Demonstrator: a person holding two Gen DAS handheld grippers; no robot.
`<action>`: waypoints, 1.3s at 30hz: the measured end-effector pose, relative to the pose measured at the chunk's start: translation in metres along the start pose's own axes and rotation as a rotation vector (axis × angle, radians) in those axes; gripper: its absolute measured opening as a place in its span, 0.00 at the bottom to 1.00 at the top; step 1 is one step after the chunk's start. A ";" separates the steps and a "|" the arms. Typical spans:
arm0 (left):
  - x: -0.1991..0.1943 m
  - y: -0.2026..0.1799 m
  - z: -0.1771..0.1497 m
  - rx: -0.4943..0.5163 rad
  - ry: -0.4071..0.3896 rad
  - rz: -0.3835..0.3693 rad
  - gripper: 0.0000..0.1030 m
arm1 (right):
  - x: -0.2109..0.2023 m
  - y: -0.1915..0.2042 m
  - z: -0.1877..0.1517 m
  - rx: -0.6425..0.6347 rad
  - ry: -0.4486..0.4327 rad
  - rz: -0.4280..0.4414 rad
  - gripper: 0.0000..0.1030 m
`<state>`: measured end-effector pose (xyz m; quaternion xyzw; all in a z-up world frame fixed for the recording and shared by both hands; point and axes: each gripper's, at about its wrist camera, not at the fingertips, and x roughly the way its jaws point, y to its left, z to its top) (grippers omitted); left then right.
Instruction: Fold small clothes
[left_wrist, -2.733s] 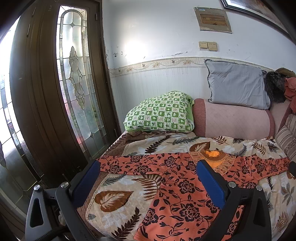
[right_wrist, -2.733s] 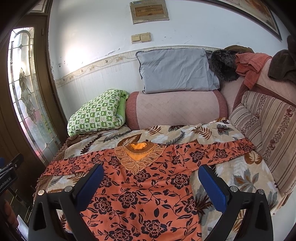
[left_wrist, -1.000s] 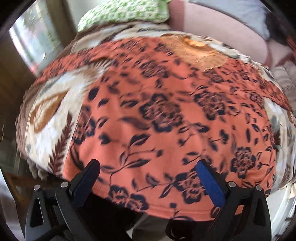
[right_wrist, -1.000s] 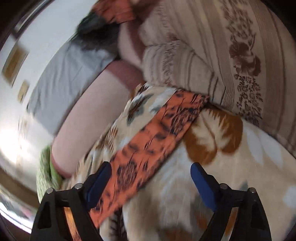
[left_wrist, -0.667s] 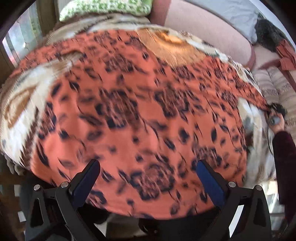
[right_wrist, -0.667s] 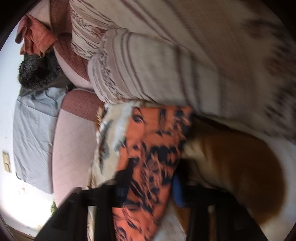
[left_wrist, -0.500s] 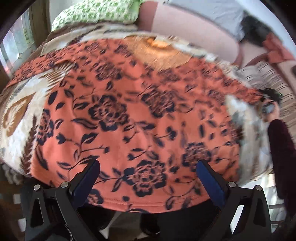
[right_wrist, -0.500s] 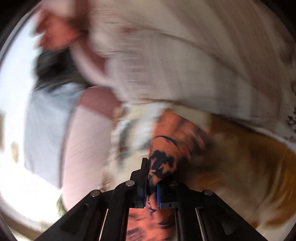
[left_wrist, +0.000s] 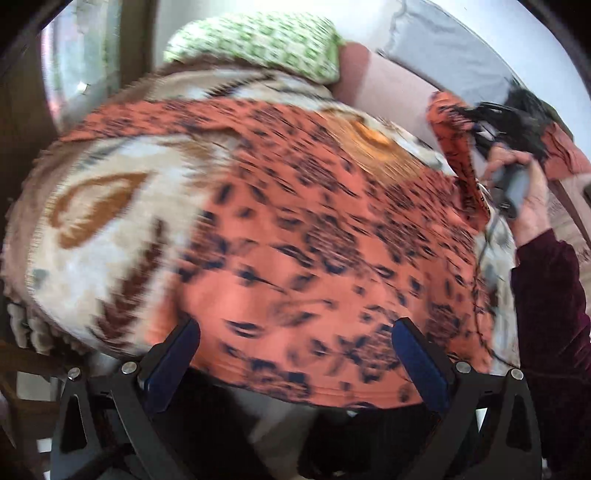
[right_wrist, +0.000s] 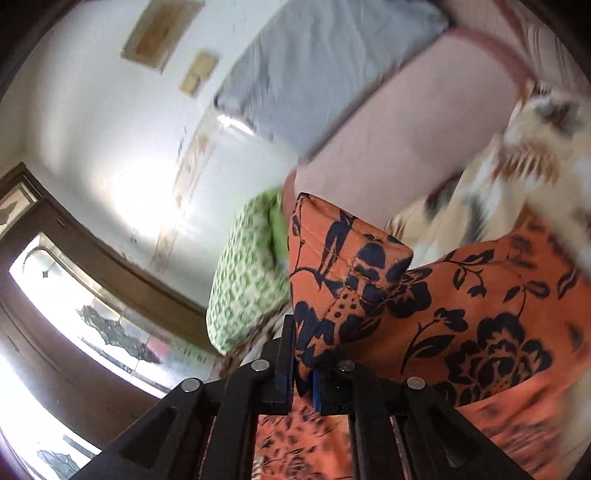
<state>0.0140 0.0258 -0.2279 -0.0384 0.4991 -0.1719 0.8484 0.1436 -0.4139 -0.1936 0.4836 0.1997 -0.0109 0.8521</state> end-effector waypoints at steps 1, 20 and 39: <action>-0.005 0.009 0.002 0.009 -0.020 0.028 1.00 | 0.028 0.007 -0.017 0.003 0.026 -0.026 0.07; 0.105 0.012 0.198 0.015 -0.167 0.180 1.00 | -0.008 -0.061 -0.038 -0.084 0.005 -0.245 0.70; 0.239 -0.036 0.269 0.064 -0.070 0.066 0.08 | 0.002 -0.158 0.054 -0.022 0.026 -0.364 0.18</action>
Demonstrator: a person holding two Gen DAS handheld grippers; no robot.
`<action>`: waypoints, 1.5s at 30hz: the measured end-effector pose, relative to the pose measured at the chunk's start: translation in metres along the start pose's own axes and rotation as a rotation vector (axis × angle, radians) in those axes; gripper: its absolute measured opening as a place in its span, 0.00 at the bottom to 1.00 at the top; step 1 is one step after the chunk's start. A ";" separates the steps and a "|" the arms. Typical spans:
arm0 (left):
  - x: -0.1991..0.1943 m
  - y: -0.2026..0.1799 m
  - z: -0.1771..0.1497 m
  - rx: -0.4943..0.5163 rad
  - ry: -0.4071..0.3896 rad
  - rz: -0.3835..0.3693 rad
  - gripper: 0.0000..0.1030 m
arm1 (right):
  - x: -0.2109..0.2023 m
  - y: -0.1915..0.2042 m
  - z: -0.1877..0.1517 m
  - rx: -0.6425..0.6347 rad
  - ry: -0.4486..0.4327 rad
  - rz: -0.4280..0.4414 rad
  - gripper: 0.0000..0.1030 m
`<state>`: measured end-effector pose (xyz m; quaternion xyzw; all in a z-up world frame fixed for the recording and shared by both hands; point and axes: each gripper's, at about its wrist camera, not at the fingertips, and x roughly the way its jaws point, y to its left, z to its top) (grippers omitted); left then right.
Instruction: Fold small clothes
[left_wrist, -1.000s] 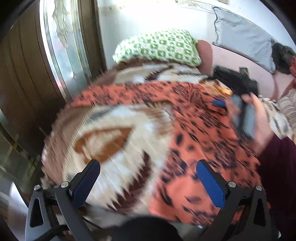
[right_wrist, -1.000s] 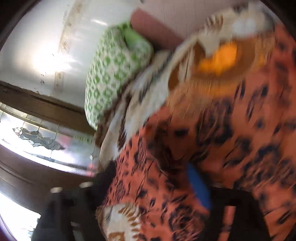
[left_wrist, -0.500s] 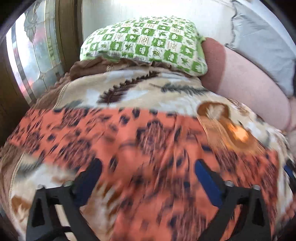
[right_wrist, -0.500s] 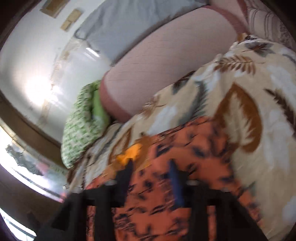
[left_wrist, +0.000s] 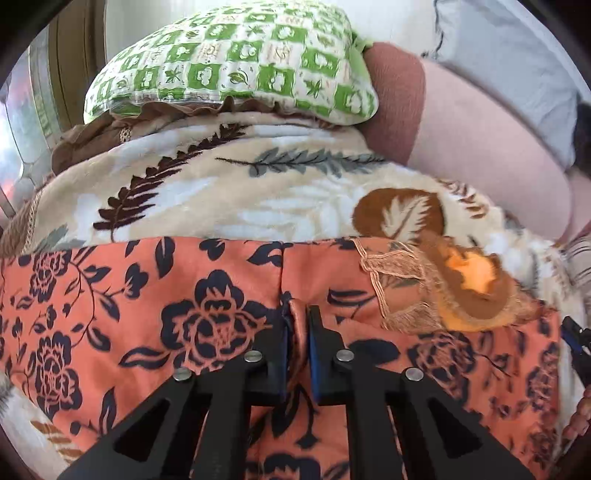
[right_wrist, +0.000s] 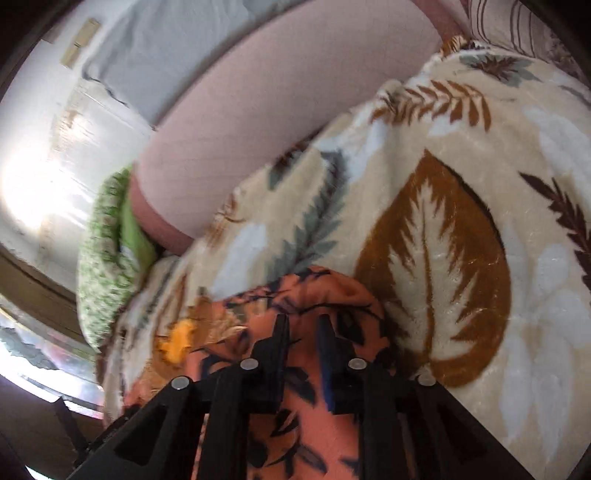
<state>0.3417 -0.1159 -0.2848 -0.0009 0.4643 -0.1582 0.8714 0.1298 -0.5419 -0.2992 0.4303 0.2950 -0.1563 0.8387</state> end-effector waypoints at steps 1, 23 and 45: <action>-0.005 0.005 -0.004 -0.011 -0.002 -0.025 0.07 | -0.006 0.004 -0.005 -0.005 0.010 0.027 0.18; -0.057 0.046 -0.005 -0.053 0.013 -0.004 0.15 | -0.014 0.037 -0.057 -0.097 0.231 -0.094 0.37; -0.148 0.397 -0.079 -0.953 -0.065 0.012 0.77 | -0.073 0.112 -0.274 -0.378 0.373 0.340 0.69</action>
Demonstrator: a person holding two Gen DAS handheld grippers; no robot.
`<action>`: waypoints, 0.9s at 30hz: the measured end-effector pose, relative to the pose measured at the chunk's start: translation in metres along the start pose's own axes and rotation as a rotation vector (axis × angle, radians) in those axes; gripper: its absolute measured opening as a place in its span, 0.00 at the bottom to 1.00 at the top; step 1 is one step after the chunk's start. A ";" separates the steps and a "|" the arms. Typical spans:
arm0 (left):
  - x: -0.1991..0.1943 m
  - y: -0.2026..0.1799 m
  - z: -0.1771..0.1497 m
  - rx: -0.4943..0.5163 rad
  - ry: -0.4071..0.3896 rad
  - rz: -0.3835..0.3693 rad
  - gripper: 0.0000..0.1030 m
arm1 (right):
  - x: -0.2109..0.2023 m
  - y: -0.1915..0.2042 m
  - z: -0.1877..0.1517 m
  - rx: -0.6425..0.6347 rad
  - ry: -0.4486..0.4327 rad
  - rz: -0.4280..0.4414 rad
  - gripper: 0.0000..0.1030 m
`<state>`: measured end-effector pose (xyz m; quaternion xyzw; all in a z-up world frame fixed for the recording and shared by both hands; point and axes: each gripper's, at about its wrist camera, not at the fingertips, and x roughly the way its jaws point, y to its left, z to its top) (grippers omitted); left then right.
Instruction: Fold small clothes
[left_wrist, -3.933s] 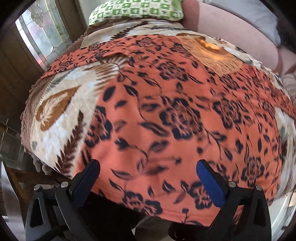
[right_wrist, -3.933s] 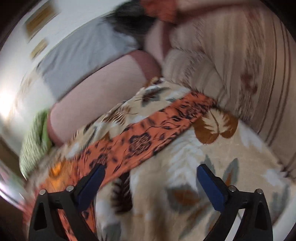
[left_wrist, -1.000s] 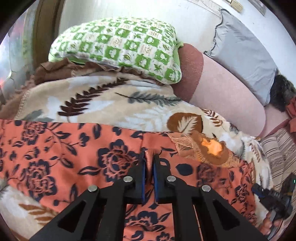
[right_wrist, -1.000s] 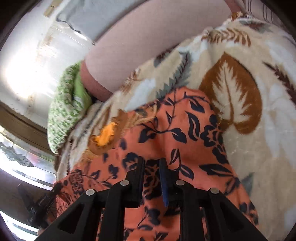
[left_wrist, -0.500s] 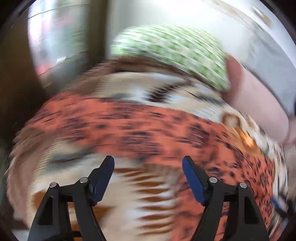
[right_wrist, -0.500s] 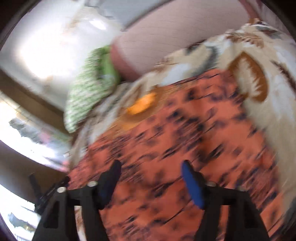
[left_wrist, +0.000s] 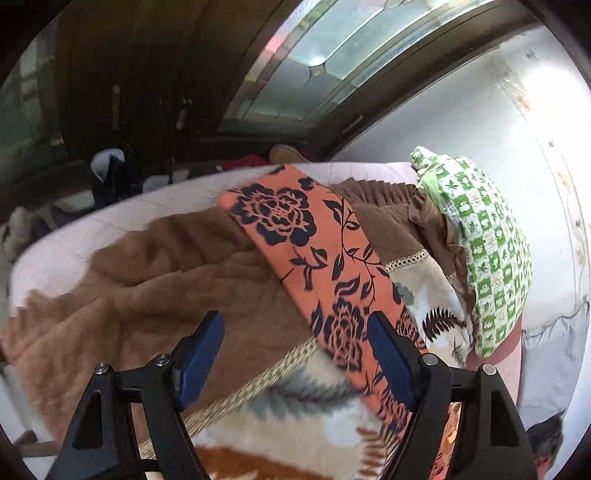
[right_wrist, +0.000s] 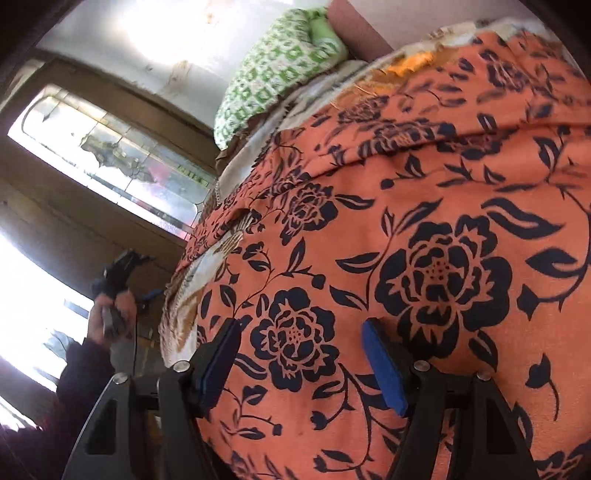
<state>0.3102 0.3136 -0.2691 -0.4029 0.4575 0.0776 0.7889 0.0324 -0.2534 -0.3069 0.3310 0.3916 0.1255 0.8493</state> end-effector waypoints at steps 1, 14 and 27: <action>0.008 0.000 0.004 -0.013 0.009 -0.005 0.74 | 0.002 0.001 -0.002 -0.028 -0.004 -0.017 0.68; 0.064 -0.026 0.030 0.004 -0.034 -0.005 0.05 | 0.016 -0.001 -0.005 -0.046 -0.019 -0.008 0.68; -0.031 -0.268 -0.104 0.741 -0.103 -0.232 0.05 | -0.084 -0.051 0.037 0.116 -0.313 0.019 0.65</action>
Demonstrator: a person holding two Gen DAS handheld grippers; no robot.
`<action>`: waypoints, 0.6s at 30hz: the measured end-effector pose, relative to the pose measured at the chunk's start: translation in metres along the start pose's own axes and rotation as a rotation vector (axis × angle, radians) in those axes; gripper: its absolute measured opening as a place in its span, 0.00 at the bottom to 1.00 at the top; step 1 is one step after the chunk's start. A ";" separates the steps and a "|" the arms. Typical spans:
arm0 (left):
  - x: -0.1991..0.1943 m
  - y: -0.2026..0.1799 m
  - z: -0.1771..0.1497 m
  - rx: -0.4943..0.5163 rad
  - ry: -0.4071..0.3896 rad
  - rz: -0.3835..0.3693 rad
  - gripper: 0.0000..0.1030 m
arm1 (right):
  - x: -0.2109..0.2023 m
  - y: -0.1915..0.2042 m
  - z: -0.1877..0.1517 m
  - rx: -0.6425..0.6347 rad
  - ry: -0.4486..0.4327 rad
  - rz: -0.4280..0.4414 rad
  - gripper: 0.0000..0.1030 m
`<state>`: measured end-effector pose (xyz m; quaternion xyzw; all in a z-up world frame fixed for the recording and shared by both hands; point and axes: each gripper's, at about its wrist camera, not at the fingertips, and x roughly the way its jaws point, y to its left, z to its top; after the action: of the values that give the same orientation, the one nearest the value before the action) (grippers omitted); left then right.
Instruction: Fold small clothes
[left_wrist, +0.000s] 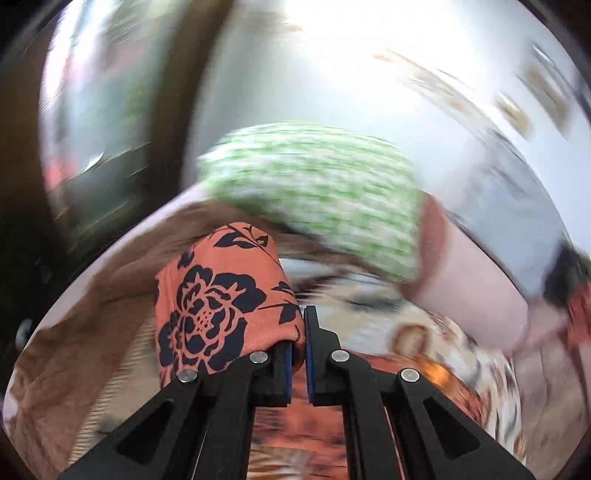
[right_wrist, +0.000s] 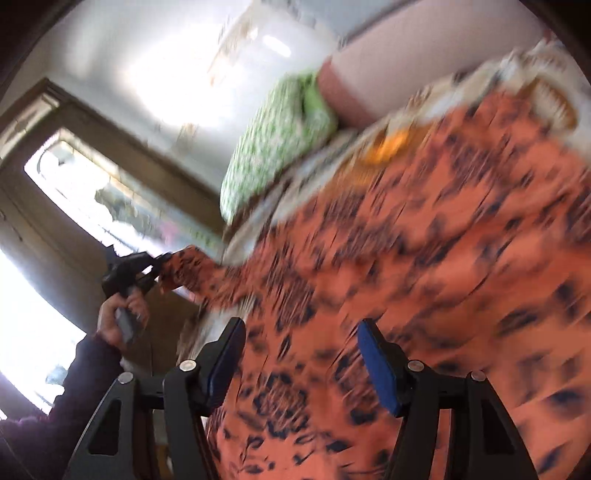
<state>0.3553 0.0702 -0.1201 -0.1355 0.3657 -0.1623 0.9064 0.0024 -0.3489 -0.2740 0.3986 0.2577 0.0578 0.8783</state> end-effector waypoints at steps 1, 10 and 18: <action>0.001 -0.030 -0.003 0.047 0.006 -0.024 0.05 | -0.012 -0.007 0.008 0.017 -0.035 -0.013 0.65; 0.056 -0.260 -0.103 0.300 0.193 -0.279 0.05 | -0.110 -0.083 0.048 0.162 -0.277 -0.128 0.64; 0.106 -0.322 -0.225 0.419 0.527 -0.343 0.40 | -0.126 -0.099 0.062 0.166 -0.253 -0.197 0.65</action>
<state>0.2051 -0.2935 -0.2248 0.0400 0.5171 -0.4123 0.7490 -0.0850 -0.4963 -0.2612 0.4468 0.1868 -0.1006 0.8691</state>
